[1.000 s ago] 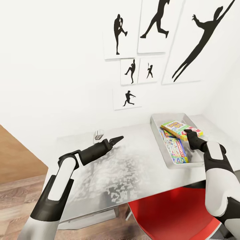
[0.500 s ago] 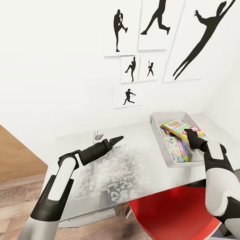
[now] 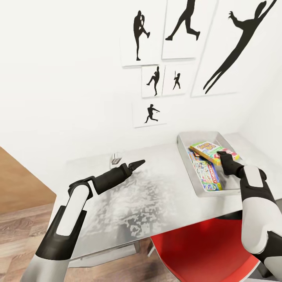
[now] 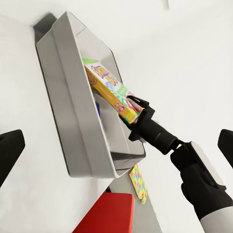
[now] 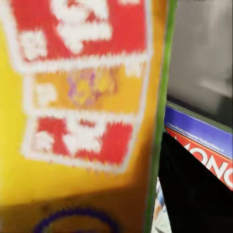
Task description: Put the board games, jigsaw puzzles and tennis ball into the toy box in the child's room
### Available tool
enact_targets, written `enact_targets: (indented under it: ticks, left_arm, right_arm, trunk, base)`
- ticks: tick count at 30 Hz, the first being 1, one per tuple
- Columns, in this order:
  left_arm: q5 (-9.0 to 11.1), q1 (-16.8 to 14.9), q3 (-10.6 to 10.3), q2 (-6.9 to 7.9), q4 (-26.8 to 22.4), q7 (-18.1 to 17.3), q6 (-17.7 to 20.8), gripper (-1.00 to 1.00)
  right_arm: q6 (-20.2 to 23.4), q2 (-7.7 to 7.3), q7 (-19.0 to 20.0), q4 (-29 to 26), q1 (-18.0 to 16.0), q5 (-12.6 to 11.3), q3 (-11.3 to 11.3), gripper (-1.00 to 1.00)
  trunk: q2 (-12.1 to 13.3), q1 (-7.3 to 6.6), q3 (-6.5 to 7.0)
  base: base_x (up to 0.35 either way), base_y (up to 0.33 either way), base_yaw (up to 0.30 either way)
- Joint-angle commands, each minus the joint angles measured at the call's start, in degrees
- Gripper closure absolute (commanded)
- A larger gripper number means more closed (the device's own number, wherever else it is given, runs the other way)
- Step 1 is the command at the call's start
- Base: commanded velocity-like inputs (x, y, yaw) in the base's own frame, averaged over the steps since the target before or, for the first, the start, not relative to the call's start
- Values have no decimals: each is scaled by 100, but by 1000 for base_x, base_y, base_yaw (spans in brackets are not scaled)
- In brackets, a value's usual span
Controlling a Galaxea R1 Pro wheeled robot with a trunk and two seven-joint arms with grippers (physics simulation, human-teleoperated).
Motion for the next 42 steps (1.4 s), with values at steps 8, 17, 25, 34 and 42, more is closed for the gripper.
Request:
enact_targets:
  ticks: [8,17,25,34,42]
  left_arm:
    - [-24,-5,6,-3,0,-30,24,-100]
    - [-24,-5,6,-3,0,-35,25,-100]
    - [-24,-5,9,-3,0,-36,27,-100]
    - [-24,-5,14,3,4,-38,27,-100]
    - [-24,-5,23,11,8,-25,21,-100]
  right_arm:
    - [52,-5,-42,-102,-5,-60,-6,-100]
    - [98,-8,-57,-359,10,-65,-11,-100]
    - [124,-3,-99,-735,71,-98,-17,-100]
    - [393,20,-174,-1293,169,-125,-41,-100]
    - [1034,55,-527,-1973,434,-171,-71,-100]
  trunk:
    - [-10,3,-10]
    - [-10,3,-10]
    - [-10,3,-10]
    - [-10,3,-10]
    - [-10,3,-10]
  base:
    - [0,0,0]
    - [0,0,0]
    - [0,0,0]
    - [0,0,0]
    - [0,0,0]
